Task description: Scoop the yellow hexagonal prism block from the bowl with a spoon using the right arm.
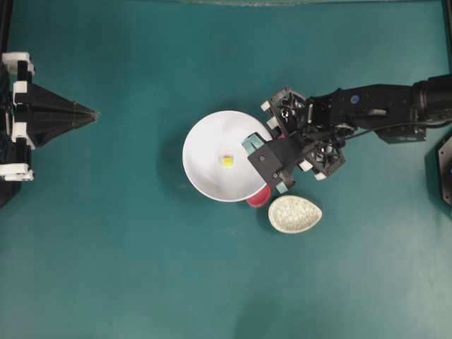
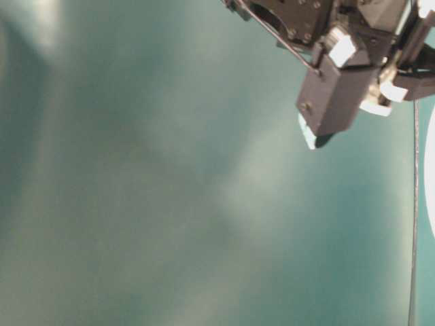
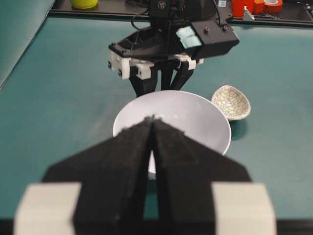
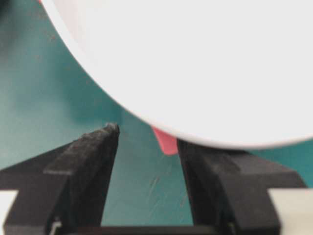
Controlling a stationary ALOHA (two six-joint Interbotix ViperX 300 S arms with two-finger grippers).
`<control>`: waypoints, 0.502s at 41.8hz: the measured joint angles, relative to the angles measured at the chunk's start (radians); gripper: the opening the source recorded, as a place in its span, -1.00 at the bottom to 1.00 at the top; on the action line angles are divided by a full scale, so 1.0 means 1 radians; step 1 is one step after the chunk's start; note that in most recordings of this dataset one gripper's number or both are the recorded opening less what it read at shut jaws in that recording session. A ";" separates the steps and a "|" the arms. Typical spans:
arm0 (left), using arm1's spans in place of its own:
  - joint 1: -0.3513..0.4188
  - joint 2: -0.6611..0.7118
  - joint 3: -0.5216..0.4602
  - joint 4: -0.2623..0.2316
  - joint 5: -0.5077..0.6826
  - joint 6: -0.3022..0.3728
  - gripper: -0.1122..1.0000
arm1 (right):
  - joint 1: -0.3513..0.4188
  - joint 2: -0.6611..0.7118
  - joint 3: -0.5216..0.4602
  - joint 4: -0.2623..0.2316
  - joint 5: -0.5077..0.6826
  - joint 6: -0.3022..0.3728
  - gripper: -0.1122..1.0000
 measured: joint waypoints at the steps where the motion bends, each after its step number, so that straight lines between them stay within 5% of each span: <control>1: -0.002 0.002 0.000 0.000 0.000 0.000 -0.80 | 0.000 0.003 -0.002 0.002 0.000 0.000 0.19; 21: 0.000 0.000 0.000 0.000 0.000 0.000 -0.80 | -0.008 0.028 -0.002 0.002 -0.055 -0.003 0.20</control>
